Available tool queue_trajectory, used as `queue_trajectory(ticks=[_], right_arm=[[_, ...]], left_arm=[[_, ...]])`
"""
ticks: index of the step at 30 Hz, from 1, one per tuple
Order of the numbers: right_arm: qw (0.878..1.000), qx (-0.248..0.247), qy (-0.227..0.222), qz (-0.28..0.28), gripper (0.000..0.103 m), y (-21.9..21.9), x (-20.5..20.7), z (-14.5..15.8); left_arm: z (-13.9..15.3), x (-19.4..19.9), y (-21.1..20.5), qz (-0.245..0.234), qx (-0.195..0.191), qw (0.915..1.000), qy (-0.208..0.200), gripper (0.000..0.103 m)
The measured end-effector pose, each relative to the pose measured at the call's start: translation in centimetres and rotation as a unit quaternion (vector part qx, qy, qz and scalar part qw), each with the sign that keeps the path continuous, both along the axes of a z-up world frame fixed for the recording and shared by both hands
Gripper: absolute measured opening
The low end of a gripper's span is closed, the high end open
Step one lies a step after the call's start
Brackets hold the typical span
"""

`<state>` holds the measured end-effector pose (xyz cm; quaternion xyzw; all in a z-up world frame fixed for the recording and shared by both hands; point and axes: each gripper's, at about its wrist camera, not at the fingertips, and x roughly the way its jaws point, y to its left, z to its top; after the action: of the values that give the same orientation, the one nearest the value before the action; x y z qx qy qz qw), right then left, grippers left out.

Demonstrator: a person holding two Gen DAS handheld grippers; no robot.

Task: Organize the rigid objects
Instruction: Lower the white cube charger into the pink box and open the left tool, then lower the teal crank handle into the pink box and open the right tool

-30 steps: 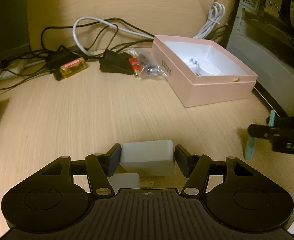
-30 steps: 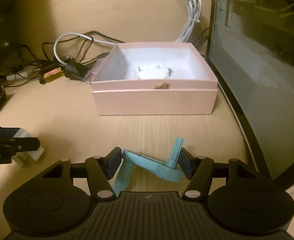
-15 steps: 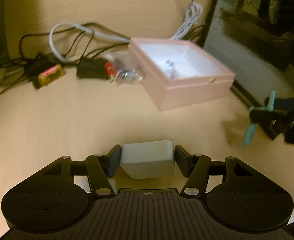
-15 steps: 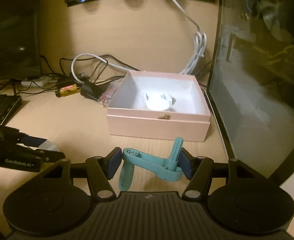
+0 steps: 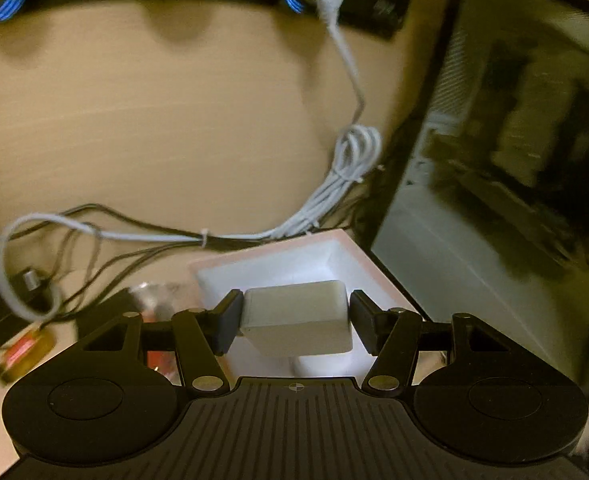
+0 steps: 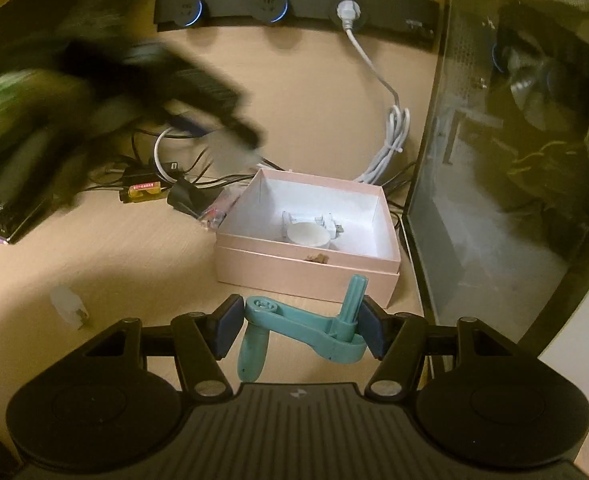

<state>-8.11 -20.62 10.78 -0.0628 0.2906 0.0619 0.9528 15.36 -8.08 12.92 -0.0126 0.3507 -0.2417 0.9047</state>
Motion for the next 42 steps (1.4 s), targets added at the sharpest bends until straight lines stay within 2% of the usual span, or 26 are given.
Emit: queue_trajectory(ticks=[4,8,10,11,13,17,20,22,28,32,38,40,42], right_arm=[[1.000,-0.004,0.004,-0.010,0.062,-0.4,-0.2,-0.2],[1.000,-0.011,0.013,-0.023,0.062,-1.2,-0.3,-0.4],[0.999,-0.015,0.020,-0.027,0.062,-1.5,-0.3,-0.7],[0.999,-0.015,0.025,-0.028,0.062,-1.6,-0.3,-0.8],[0.999,-0.016,0.034,-0.030,0.062,-1.6,-0.2,-1.1],[0.999,-0.017,0.040,-0.030,0.062,-1.5,0.6,-1.3],[0.999,-0.011,0.029,-0.028,0.062,-1.1,2.1,-0.6],[1.000,0.000,0.015,-0.027,0.062,-1.3,3.9,0.6],[0.998,0.032,-0.036,-0.039,0.062,-1.7,11.7,3.8],[0.997,0.051,-0.033,-0.043,0.062,-0.6,16.5,4.1],[0.998,0.045,0.023,-0.024,0.062,2.3,20.9,0.9],[0.997,0.065,0.046,-0.023,0.063,2.3,21.4,-0.5],[0.995,0.064,0.069,-0.037,0.064,2.3,22.0,-1.6]], left_arm=[[-2.9,4.6,-3.3,0.024,0.013,0.9980,0.056,0.063],[-6.4,6.0,-5.8,0.022,0.049,0.9953,0.080,0.062],[-7.4,6.1,-6.3,0.024,0.064,0.9952,0.071,0.063],[-7.6,6.0,-6.2,0.026,0.063,0.9954,0.067,0.062],[-7.0,5.4,-5.0,0.031,0.019,0.9978,0.056,0.060],[-4.1,1.9,-0.8,0.051,-0.059,0.9966,0.025,0.060],[-2.9,-2.5,3.4,0.074,-0.090,0.9931,0.007,0.060],[-3.1,-5.9,6.3,0.091,-0.102,0.9905,0.009,0.060],[-6.9,-14.0,11.9,0.138,-0.110,0.9809,0.082,0.060],[-7.7,-16.9,14.7,0.182,-0.089,0.9752,0.089,0.060],[-7.6,-19.6,19.1,0.247,-0.080,0.9616,0.090,0.060],[-7.7,-20.1,19.9,0.258,-0.074,0.9584,0.097,0.060],[-8.1,-20.2,20.3,0.263,-0.070,0.9565,0.105,0.060]])
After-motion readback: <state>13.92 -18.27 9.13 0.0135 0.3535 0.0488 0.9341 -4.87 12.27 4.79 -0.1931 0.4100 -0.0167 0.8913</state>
